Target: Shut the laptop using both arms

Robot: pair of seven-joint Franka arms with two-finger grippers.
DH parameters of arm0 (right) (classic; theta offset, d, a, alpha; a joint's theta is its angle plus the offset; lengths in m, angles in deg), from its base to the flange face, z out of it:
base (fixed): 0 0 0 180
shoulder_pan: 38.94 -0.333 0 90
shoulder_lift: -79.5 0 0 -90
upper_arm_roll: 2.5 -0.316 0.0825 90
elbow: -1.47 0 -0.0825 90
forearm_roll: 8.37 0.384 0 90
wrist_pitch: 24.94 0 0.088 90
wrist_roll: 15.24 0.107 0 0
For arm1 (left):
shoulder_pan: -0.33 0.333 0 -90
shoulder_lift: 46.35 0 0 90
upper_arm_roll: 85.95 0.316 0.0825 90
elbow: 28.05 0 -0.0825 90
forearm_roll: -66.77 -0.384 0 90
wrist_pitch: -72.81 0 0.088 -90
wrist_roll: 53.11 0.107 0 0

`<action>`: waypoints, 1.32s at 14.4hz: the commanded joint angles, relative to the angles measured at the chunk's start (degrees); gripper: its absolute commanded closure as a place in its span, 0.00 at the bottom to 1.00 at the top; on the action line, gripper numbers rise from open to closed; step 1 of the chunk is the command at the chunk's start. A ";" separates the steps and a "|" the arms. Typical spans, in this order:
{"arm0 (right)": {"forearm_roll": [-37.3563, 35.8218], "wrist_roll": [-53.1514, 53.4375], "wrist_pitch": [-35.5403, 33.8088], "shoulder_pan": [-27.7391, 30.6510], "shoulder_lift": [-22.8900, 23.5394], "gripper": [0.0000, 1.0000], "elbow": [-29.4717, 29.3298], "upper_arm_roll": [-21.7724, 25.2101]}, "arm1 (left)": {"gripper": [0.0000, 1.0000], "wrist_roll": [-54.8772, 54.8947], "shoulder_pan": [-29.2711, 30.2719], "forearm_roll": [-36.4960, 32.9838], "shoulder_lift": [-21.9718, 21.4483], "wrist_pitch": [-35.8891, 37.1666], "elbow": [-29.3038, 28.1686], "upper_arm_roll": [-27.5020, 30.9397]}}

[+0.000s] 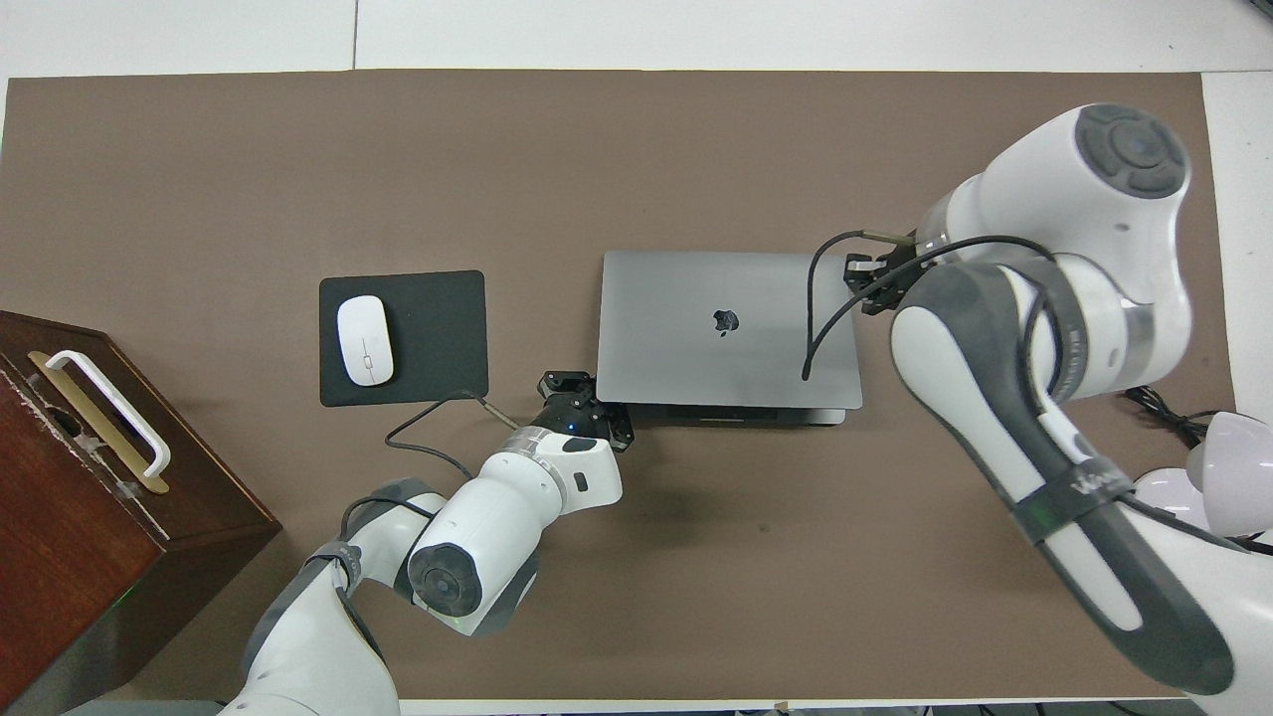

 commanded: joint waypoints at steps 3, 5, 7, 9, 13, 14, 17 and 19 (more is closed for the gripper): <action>0.13 -11.97 -6.02 7.99 -3.35 0.91 -5.90 -0.21 | 1.00 0.90 0.31 0.81 3.18 0.02 -0.75 1.55; -0.40 -17.95 -8.22 10.45 -4.15 0.48 -8.72 -0.12 | 1.00 -0.07 0.22 0.90 2.39 0.02 -0.84 1.55; -0.49 -21.66 -8.49 12.22 -5.64 0.08 -9.34 -0.12 | 1.00 -0.78 0.22 0.90 1.95 0.02 -1.19 1.55; -1.79 -23.69 -8.93 13.01 -6.96 0.00 -9.34 -0.03 | 1.00 -0.86 0.31 0.90 0.90 0.19 -1.81 1.55; -5.75 -24.31 -8.85 13.10 -10.47 0.00 -9.44 -0.12 | 1.00 -0.95 0.93 0.90 -1.74 0.81 -4.00 1.55; -5.85 -25.10 -8.85 13.19 -11.44 0.00 -9.17 -0.12 | 1.00 -0.95 1.10 0.90 -2.70 0.90 -4.44 1.55; -5.94 -26.07 -9.02 14.15 -13.55 0.00 -8.65 -0.12 | 1.00 -0.95 2.16 0.90 -8.66 8.58 -5.67 1.46; -5.94 -25.98 -9.37 14.16 -16.97 0.00 -5.32 -0.12 | 1.00 -0.87 3.64 0.90 -16.73 22.88 -5.33 1.55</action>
